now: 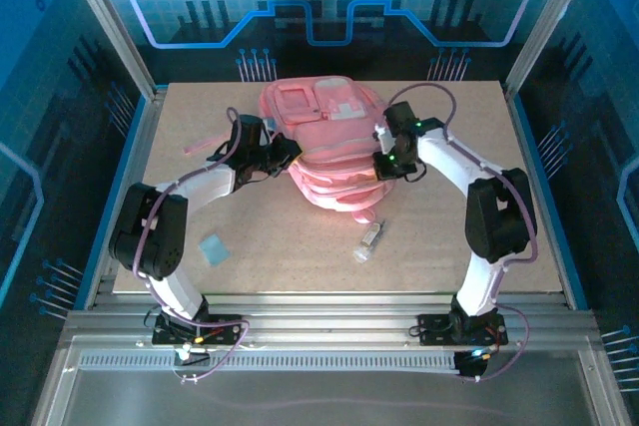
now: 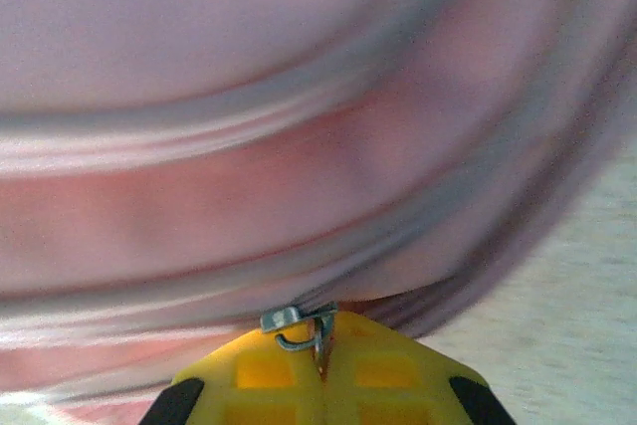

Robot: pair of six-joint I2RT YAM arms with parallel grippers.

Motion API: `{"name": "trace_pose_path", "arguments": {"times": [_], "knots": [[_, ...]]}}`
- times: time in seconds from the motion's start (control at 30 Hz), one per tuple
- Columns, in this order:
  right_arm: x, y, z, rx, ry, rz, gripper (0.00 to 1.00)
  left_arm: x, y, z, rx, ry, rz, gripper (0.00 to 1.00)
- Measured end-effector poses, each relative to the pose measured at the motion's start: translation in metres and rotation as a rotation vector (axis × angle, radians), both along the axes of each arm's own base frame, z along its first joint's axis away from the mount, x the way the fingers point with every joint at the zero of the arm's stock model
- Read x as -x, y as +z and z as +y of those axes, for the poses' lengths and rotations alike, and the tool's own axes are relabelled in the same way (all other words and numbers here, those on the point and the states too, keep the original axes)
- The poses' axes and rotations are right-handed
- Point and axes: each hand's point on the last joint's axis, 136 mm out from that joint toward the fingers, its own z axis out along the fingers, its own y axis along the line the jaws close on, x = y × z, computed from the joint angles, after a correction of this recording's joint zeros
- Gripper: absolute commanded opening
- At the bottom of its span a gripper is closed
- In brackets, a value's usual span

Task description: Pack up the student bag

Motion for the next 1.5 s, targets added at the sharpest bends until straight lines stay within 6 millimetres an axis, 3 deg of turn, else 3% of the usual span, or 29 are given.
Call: {"name": "trace_pose_path", "arguments": {"times": [0.13,0.23,0.33,0.37,0.43,0.53,0.57,0.73,0.93,1.0,1.1,1.23,1.33,1.4,1.43,1.5], "knots": [[-0.007,0.005,-0.013,0.029,-0.028,-0.021,0.0,-0.001,0.007,-0.002,-0.003,-0.023,-0.002,0.0],[0.0,0.004,-0.007,-0.011,-0.017,-0.013,0.0,-0.009,0.013,-0.001,-0.013,-0.03,-0.009,0.0],[0.013,0.006,0.007,-0.104,-0.003,-0.021,0.0,-0.031,0.012,0.001,-0.026,-0.035,-0.005,0.0],[0.018,0.008,0.013,-0.142,0.002,-0.027,0.0,-0.042,0.01,0.0,-0.031,-0.042,-0.006,0.07],[0.027,0.013,0.027,-0.211,0.015,-0.032,0.0,-0.062,0.007,-0.003,-0.04,-0.046,-0.009,0.47],[0.037,0.025,0.056,-0.318,0.054,-0.022,0.0,-0.091,0.007,0.001,-0.07,-0.002,-0.041,0.94],[0.041,0.03,0.068,-0.359,0.075,-0.014,0.0,-0.096,0.011,0.006,-0.084,0.015,-0.051,0.99],[0.045,0.05,0.115,-0.471,0.152,0.017,0.0,-0.097,0.042,0.035,-0.176,0.122,-0.113,0.99],[0.023,0.067,0.161,-0.554,0.186,0.005,0.0,-0.04,0.088,0.07,-0.219,0.231,-0.186,0.99],[0.02,0.067,0.17,-0.582,0.181,0.008,0.0,-0.024,0.089,0.073,-0.197,0.249,-0.189,0.98],[0.02,0.067,0.179,-0.61,0.172,0.017,0.0,-0.008,0.065,0.073,-0.15,0.273,-0.133,0.93],[0.025,0.072,0.193,-0.631,0.192,0.012,0.0,0.005,0.014,0.062,-0.103,0.289,-0.002,0.87],[0.037,0.069,0.204,-0.629,0.225,0.026,0.0,0.002,-0.001,0.045,-0.065,0.282,0.037,0.78],[0.048,0.062,0.21,-0.623,0.244,0.043,0.0,0.001,-0.008,0.036,-0.047,0.281,0.055,0.66],[0.055,0.057,0.212,-0.615,0.257,0.056,0.0,0.001,-0.014,0.033,-0.043,0.281,0.069,0.55],[0.061,0.046,0.211,-0.595,0.266,0.067,0.0,0.002,-0.021,0.027,-0.035,0.272,0.092,0.24]]}}
